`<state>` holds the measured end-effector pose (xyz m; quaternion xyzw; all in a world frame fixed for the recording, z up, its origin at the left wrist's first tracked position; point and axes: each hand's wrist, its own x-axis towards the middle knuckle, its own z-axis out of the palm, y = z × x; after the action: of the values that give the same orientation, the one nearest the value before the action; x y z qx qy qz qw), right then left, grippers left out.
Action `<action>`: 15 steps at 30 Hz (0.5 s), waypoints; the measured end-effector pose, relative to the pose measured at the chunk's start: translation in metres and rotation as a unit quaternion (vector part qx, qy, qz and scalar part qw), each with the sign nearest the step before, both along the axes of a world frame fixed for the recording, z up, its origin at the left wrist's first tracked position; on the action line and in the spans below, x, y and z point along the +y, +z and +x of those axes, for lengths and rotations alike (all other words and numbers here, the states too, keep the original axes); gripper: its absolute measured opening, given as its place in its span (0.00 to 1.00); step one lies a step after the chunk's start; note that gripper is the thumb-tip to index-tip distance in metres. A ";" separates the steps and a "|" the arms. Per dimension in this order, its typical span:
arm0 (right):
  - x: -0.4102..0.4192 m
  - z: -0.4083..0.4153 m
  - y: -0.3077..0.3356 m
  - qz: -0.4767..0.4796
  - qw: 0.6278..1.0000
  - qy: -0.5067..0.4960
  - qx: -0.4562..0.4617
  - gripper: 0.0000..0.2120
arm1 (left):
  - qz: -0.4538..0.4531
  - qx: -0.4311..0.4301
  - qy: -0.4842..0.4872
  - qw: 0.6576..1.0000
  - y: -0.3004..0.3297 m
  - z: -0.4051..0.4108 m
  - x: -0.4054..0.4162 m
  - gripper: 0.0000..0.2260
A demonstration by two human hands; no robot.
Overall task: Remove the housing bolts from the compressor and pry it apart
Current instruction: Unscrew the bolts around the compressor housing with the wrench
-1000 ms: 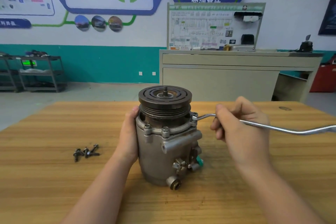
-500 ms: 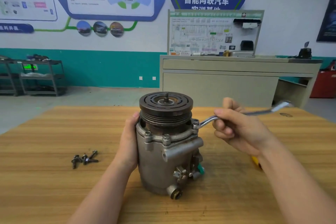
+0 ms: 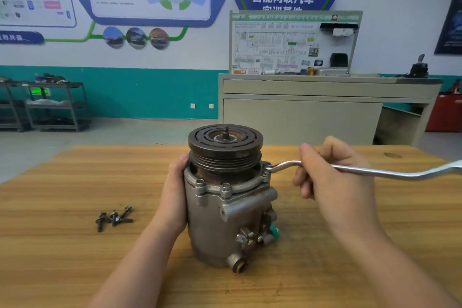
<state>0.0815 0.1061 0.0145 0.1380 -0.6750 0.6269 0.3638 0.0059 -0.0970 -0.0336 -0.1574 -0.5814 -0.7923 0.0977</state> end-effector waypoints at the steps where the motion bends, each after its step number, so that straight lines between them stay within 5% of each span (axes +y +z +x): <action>1: -0.004 0.006 0.000 0.032 0.999 -0.020 0.018 0.18 | -0.001 0.004 0.000 1.000 0.000 0.000 0.000 0.20; 4: -0.017 0.019 0.006 0.170 0.982 -0.049 0.062 0.16 | -0.002 0.006 0.001 1.000 0.000 0.002 0.000 0.20; 7: -0.036 0.026 0.012 0.348 0.922 -0.128 0.114 0.22 | 0.001 0.003 -0.010 1.000 0.001 0.002 -0.001 0.22; 9: -0.039 0.030 0.011 0.380 0.901 -0.157 0.138 0.23 | -0.002 0.004 -0.010 1.000 0.001 0.001 -0.001 0.22; 13: -0.013 0.024 0.001 0.120 0.993 0.020 -0.003 0.16 | -0.003 0.003 -0.003 1.000 -0.001 -0.002 -0.002 0.20; 15: 0.007 0.008 0.005 -0.037 0.984 0.149 -0.088 0.17 | -0.006 0.003 -0.005 1.000 -0.002 -0.003 -0.003 0.21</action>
<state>0.0899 0.1127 0.0196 0.1679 -0.6525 0.7085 0.2100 0.0029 -0.0996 -0.0358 -0.1628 -0.5848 -0.7890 0.0944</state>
